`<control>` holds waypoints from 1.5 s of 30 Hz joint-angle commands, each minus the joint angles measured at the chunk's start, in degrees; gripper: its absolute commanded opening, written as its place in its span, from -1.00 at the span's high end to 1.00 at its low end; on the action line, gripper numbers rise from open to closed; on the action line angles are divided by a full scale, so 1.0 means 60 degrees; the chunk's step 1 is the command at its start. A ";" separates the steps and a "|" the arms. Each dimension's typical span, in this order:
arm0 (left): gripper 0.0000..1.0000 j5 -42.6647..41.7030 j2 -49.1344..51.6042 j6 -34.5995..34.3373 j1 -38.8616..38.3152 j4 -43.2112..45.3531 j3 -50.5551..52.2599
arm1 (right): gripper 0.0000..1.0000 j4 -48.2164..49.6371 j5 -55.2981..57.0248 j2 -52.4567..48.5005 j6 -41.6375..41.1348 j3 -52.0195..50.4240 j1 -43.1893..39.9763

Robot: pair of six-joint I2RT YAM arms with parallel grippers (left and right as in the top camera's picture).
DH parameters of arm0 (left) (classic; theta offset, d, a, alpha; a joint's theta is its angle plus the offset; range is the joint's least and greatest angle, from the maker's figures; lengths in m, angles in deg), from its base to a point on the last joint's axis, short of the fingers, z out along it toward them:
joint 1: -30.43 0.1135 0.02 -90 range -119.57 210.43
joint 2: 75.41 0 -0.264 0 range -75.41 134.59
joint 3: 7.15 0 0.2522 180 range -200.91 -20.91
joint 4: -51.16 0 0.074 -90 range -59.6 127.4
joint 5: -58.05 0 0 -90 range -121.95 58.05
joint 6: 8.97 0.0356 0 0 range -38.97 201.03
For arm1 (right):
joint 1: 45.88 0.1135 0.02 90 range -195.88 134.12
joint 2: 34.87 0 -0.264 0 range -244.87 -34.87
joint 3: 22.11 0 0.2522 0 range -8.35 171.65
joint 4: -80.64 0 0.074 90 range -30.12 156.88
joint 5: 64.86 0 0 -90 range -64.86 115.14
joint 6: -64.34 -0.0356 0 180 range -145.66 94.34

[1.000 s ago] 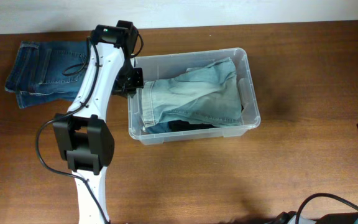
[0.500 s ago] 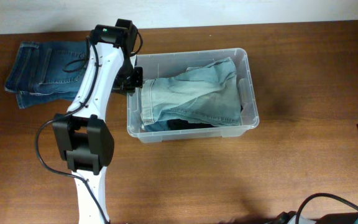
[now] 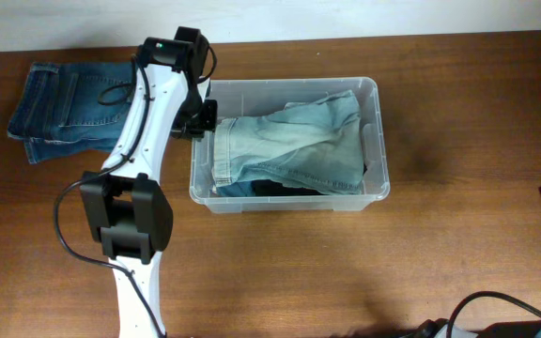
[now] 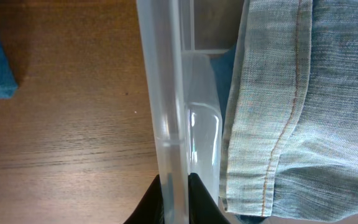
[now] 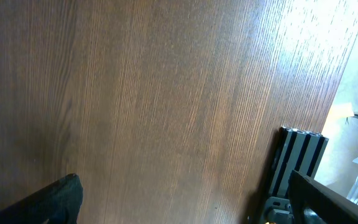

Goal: Pack container

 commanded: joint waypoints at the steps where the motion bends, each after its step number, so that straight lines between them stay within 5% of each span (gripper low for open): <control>1: 0.81 0.0157 -0.0087 0.0514 -0.0178 0.0047 0.0047 | -0.97 0.0004 0.0047 0.0004 -0.0087 -0.0040 -0.0025; 7: 0.27 0.0157 -0.0087 0.0142 -0.0135 0.0168 0.0044 | -0.97 0.0004 0.0047 0.0004 -0.0087 -0.0040 -0.0025; 18: 0.15 0.0120 -0.0106 0.0120 0.0597 0.0510 -0.0044 | -0.97 0.0004 0.0047 0.0004 -0.0087 -0.0040 -0.0025; 31: 0.13 -0.2820 -0.0291 0.1231 0.1785 0.0444 -0.0889 | -0.97 0.0004 0.0047 0.0004 -0.0087 -0.0040 -0.0025; 45: 0.12 -0.2142 -0.0321 0.0401 0.2510 0.1089 -0.0914 | -0.97 0.0000 0.0047 0.0004 -0.0087 -0.0040 -0.0025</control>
